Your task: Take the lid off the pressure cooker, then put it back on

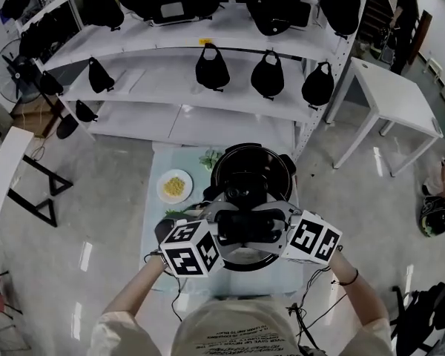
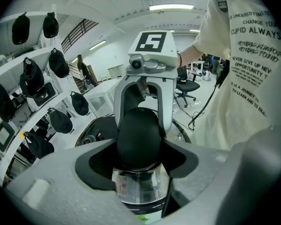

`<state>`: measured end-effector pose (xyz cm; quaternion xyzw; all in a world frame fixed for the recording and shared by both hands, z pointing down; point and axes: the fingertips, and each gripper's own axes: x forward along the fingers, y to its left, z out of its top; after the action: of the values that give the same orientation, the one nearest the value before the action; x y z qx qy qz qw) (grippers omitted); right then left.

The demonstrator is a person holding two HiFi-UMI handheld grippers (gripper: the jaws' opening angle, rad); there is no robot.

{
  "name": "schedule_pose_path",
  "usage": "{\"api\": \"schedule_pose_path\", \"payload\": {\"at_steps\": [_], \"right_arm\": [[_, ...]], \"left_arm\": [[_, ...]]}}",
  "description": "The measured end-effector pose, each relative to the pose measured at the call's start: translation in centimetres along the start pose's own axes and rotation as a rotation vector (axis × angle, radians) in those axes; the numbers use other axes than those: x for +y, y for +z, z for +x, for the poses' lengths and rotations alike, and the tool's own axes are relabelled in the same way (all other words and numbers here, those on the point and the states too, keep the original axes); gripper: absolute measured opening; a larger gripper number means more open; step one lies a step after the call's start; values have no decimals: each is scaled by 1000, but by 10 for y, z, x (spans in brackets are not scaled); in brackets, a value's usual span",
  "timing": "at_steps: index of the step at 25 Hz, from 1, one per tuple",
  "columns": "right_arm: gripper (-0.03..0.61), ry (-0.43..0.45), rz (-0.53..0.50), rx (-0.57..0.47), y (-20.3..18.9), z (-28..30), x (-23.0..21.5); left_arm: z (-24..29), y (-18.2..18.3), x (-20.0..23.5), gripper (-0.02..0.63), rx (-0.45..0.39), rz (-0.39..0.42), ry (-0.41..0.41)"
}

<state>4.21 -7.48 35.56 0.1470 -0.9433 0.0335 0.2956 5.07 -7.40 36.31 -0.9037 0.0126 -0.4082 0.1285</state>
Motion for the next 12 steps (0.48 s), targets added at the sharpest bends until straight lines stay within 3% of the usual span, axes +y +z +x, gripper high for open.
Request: {"api": "schedule_pose_path", "payload": {"at_steps": [12], "right_arm": [[276, 37, -31, -45, -2, -11, -53]], "left_arm": [[18, 12, 48, 288, 33, -24, 22]]}}
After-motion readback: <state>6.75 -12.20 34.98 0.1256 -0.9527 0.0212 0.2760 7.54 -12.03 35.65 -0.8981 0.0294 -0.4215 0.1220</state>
